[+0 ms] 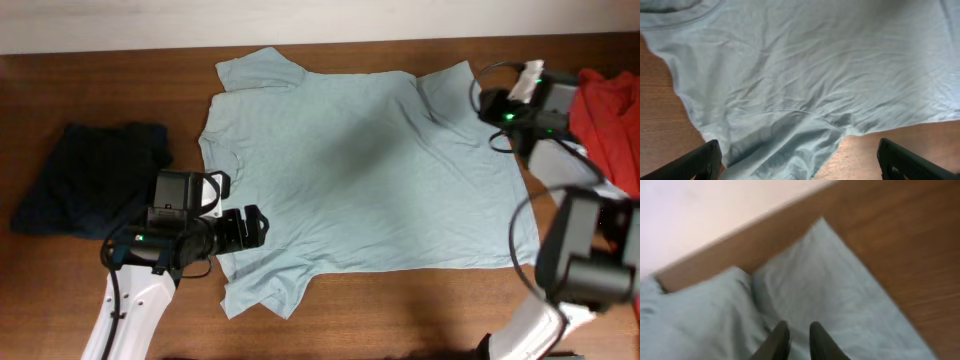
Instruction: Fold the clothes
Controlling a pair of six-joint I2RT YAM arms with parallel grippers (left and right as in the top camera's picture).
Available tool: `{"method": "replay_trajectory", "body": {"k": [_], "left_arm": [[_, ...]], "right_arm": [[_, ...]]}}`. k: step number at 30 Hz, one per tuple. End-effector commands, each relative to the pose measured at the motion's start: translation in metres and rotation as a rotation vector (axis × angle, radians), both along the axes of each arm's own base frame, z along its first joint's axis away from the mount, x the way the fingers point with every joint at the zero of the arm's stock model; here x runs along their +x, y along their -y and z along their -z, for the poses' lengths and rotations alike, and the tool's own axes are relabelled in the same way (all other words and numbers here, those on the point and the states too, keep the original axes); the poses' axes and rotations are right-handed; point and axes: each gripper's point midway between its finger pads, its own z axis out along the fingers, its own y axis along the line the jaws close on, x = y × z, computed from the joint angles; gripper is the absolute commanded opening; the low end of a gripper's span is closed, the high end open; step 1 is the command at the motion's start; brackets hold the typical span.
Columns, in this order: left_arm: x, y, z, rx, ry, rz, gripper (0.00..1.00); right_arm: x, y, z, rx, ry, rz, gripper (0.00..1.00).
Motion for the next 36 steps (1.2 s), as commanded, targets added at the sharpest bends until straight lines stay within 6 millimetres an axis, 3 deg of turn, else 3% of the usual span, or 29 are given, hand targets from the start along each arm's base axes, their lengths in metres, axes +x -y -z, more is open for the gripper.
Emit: {"method": "replay_trajectory", "body": {"k": [1,5,9,12,14,16,20,21,23,25,28,29,32,36], "left_arm": [[0.002,0.007,-0.011,-0.041,0.031,0.034,0.99],[0.003,0.008,-0.012,-0.043,0.032,0.036,0.99],[0.005,0.008,-0.013,-0.045,0.043,0.036,0.98],[0.006,0.008,-0.014,-0.045,0.048,0.036,0.98],[0.006,0.008,-0.013,-0.045,0.049,0.036,0.98],[0.006,0.008,-0.013,-0.045,0.049,0.036,0.98],[0.007,0.008,-0.014,-0.042,0.052,0.035,0.98],[0.007,0.008,-0.014,-0.042,0.052,0.035,0.98],[0.007,0.008,-0.013,-0.042,0.051,0.035,0.98],[0.007,0.008,-0.013,-0.042,0.051,0.035,0.98],[0.007,0.008,-0.014,-0.027,0.067,0.068,0.98],[0.007,0.008,-0.013,-0.017,0.076,0.089,0.98],[0.007,0.008,-0.013,-0.01,0.083,0.105,0.98],[0.004,0.008,-0.012,-0.002,0.074,0.12,0.98]], "right_arm": [[0.014,-0.003,0.04,0.03,-0.056,-0.003,0.14],[0.025,0.007,0.083,0.037,-0.122,0.045,0.12],[0.03,0.017,0.097,0.005,-0.145,0.086,0.12],[0.019,0.033,0.108,-0.05,-0.216,0.159,0.12],[0.002,0.055,0.12,-0.136,-0.308,0.258,0.12],[-0.011,0.069,0.127,-0.19,-0.364,0.31,0.12],[-0.016,0.071,0.129,-0.198,-0.387,0.296,0.13],[-0.016,0.071,0.129,-0.191,-0.384,0.292,0.15],[-0.009,0.061,0.125,-0.15,-0.36,0.241,0.28],[0.004,0.045,0.105,-0.09,-0.29,0.12,0.5],[0.017,0.035,0.059,0.0,-0.18,0.032,0.67],[0.017,0.033,0.032,0.038,-0.137,0.009,0.74],[0.007,0.039,-0.018,0.061,-0.084,0.002,0.77],[-0.028,0.045,-0.082,0.06,-0.074,0.034,0.78]]}}
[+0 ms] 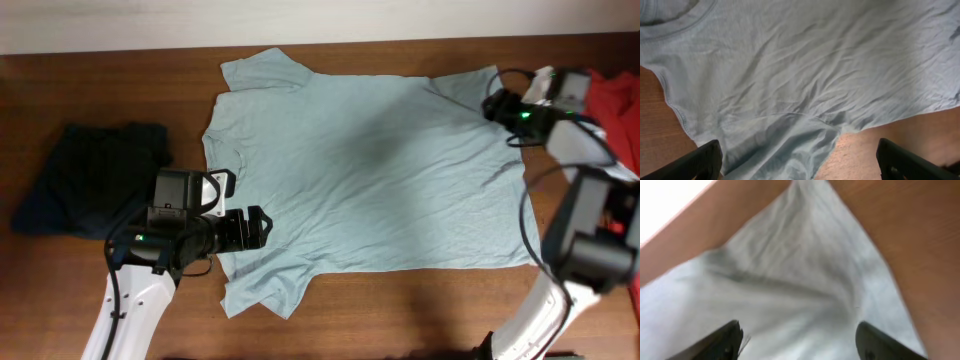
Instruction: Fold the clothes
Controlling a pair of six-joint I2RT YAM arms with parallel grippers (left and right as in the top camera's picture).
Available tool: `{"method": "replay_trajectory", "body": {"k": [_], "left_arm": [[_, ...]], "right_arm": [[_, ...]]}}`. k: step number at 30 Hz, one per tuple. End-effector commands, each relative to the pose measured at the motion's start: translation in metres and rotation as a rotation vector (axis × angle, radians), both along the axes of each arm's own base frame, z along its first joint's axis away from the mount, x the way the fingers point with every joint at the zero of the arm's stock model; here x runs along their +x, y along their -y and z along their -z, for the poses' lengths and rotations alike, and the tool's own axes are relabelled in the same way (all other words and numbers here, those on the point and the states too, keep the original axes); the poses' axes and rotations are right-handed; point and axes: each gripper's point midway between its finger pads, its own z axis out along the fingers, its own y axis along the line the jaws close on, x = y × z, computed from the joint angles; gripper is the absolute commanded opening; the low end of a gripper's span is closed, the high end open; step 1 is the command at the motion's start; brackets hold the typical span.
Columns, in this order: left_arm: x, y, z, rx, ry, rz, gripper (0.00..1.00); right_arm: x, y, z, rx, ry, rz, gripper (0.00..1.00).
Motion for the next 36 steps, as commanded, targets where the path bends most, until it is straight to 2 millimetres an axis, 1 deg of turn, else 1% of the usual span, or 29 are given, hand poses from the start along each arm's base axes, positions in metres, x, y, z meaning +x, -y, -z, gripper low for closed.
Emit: {"method": "replay_trajectory", "body": {"k": [1,3,5,6,7,8,9,10,12,13,15,16,19,23,26,29,30,32,34,36], "left_arm": [[-0.003,0.0,-0.006,0.011,0.016,0.046,0.97],[-0.013,-0.001,-0.001,0.015,-0.033,0.047,0.94],[-0.024,0.001,0.004,0.022,-0.079,0.059,0.93],[-0.032,0.003,0.009,0.026,-0.109,0.075,0.93],[-0.036,0.006,0.012,0.029,-0.121,0.087,0.92],[-0.044,0.011,0.018,0.033,-0.14,0.115,0.93],[-0.048,0.015,0.022,0.036,-0.15,0.133,0.91],[-0.056,0.022,0.03,0.043,-0.17,0.169,0.9],[-0.066,0.027,0.043,0.083,-0.2,0.215,0.89],[-0.072,0.029,0.054,0.14,-0.221,0.251,0.84],[-0.077,0.033,0.066,0.214,-0.242,0.305,0.84],[-0.081,0.041,0.075,0.252,-0.255,0.355,0.84],[-0.091,0.056,0.09,0.285,-0.288,0.439,0.84],[-0.109,0.069,0.109,0.336,-0.346,0.536,0.82],[-0.118,0.077,0.117,0.353,-0.375,0.576,0.79],[-0.118,0.08,0.118,0.361,-0.369,0.572,0.78],[-0.118,0.08,0.118,0.359,-0.369,0.572,0.78],[-0.118,0.08,0.119,0.359,-0.383,0.543,0.75],[-0.118,0.079,0.121,0.364,-0.394,0.519,0.74],[-0.115,0.073,0.125,0.404,-0.396,0.485,0.72]], "right_arm": [[-0.024,-0.002,-0.109,-0.014,0.143,-0.012,0.78],[-0.05,-0.006,-0.14,-0.015,0.141,0.002,0.79],[-0.07,-0.01,-0.163,-0.02,0.15,0.01,0.8],[-0.08,-0.013,-0.172,-0.021,0.149,0.015,0.81],[-0.085,-0.014,-0.177,-0.017,0.148,0.021,0.81],[-0.097,-0.02,-0.184,0.007,0.134,0.04,0.82],[-0.105,-0.023,-0.187,0.024,0.12,0.05,0.82],[-0.117,-0.029,-0.188,0.041,0.089,0.056,0.82],[-0.131,-0.035,-0.183,0.062,0.035,0.059,0.82],[-0.143,-0.04,-0.174,0.086,-0.025,0.06,0.83],[-0.15,-0.043,-0.167,0.09,-0.067,0.045,0.83],[-0.154,-0.045,-0.164,0.089,-0.086,0.035,0.83],[-0.156,-0.046,-0.162,0.085,-0.094,0.025,0.82],[-0.162,-0.042,-0.157,0.062,-0.129,0.044,0.83],[-0.167,-0.036,-0.152,0.035,-0.16,0.068,0.83],[-0.17,-0.032,-0.15,0.012,-0.177,0.086,0.84],[-0.17,-0.031,-0.149,0.008,-0.179,0.088,0.83],[-0.171,-0.03,-0.149,0.005,-0.186,0.092,0.86],[-0.172,-0.03,-0.148,0.006,-0.188,0.092,0.86],[-0.172,-0.03,-0.148,0.006,-0.188,0.092,0.87]]}}
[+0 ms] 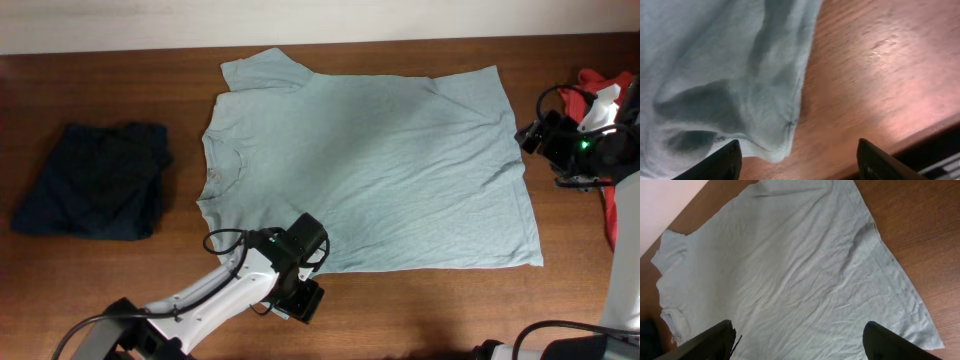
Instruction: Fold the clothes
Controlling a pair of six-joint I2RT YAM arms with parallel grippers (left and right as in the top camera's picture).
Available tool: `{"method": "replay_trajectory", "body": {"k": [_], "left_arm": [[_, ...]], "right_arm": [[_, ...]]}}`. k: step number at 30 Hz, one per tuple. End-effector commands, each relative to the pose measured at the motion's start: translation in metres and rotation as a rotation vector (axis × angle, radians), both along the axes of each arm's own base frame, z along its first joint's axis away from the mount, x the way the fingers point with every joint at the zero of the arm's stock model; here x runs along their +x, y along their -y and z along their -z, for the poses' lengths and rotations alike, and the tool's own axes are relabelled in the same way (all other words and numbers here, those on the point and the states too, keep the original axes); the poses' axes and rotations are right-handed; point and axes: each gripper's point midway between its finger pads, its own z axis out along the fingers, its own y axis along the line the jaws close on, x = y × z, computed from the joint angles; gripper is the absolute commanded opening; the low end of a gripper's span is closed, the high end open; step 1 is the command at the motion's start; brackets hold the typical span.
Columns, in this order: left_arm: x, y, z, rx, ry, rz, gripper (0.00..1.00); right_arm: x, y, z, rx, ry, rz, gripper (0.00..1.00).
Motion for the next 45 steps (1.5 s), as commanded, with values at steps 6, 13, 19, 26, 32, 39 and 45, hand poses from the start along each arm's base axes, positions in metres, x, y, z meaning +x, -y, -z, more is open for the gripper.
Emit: {"method": "replay_trajectory", "body": {"k": [6,13,19,26,32,39,45], "left_arm": [[-0.009,0.0,0.014,0.031,-0.079,-0.058,0.59],[0.006,0.012,0.017,-0.013,-0.019,-0.053,0.41],[0.007,0.012,0.019,-0.012,-0.014,-0.052,0.14],[-0.01,0.035,0.009,-0.139,-0.117,-0.024,0.01],[0.0,0.061,-0.012,-0.245,-0.122,-0.016,0.01],[-0.012,0.035,-0.008,-0.113,-0.162,-0.031,0.39],[-0.006,0.012,-0.002,0.025,-0.113,-0.1,0.43]], "right_arm": [[-0.002,0.006,0.001,-0.024,-0.009,0.008,0.87],[-0.004,0.005,0.002,-0.021,-0.016,0.008,0.87],[-0.004,0.005,0.002,-0.019,-0.019,0.008,0.87],[-0.004,0.005,0.002,-0.02,-0.019,0.008,0.87],[-0.004,0.005,0.002,-0.02,-0.019,0.008,0.87],[-0.004,0.005,0.002,-0.019,-0.019,0.008,0.87],[-0.004,0.005,0.002,-0.02,-0.019,0.008,0.87]]}}
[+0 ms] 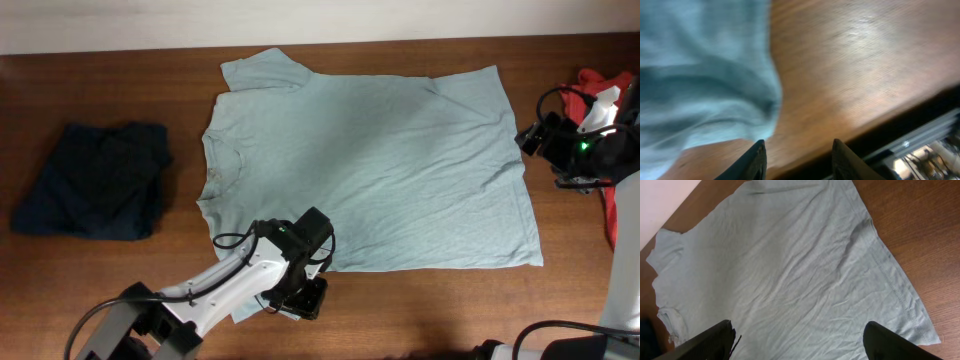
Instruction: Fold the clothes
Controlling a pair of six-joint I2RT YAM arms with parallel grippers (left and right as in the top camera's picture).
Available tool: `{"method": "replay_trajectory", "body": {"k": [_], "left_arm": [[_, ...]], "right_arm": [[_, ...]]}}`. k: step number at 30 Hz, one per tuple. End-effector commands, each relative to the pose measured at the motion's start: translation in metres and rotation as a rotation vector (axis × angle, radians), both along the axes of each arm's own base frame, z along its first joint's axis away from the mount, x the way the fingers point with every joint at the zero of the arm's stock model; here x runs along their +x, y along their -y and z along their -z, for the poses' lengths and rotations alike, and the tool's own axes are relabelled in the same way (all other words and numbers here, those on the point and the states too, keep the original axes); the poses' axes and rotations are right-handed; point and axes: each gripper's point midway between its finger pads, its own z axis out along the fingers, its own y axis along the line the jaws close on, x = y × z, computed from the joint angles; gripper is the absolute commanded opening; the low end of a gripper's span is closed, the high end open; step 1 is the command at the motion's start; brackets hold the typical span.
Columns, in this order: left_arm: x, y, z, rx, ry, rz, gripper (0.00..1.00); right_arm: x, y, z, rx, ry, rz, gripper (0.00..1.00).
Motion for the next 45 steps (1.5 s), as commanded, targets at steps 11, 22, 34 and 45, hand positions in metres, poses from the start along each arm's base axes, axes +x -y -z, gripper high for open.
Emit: {"method": "replay_trajectory", "body": {"k": [11,22,34,45], "left_arm": [[0.0,-0.012,0.031,0.133,-0.035,-0.008,0.33],[0.005,-0.007,-0.006,0.15,-0.072,0.045,0.0],[0.053,0.003,-0.043,0.165,0.111,0.158,0.01],[0.043,-0.004,-0.045,0.19,0.063,0.146,0.42]], "right_arm": [[-0.001,0.004,0.0,-0.016,-0.002,0.004,0.87],[-0.001,0.004,0.0,-0.016,0.0,0.004,0.87],[0.0,0.005,0.0,-0.017,0.002,0.004,0.87],[0.0,0.004,0.0,-0.017,0.001,0.004,0.88]]}}
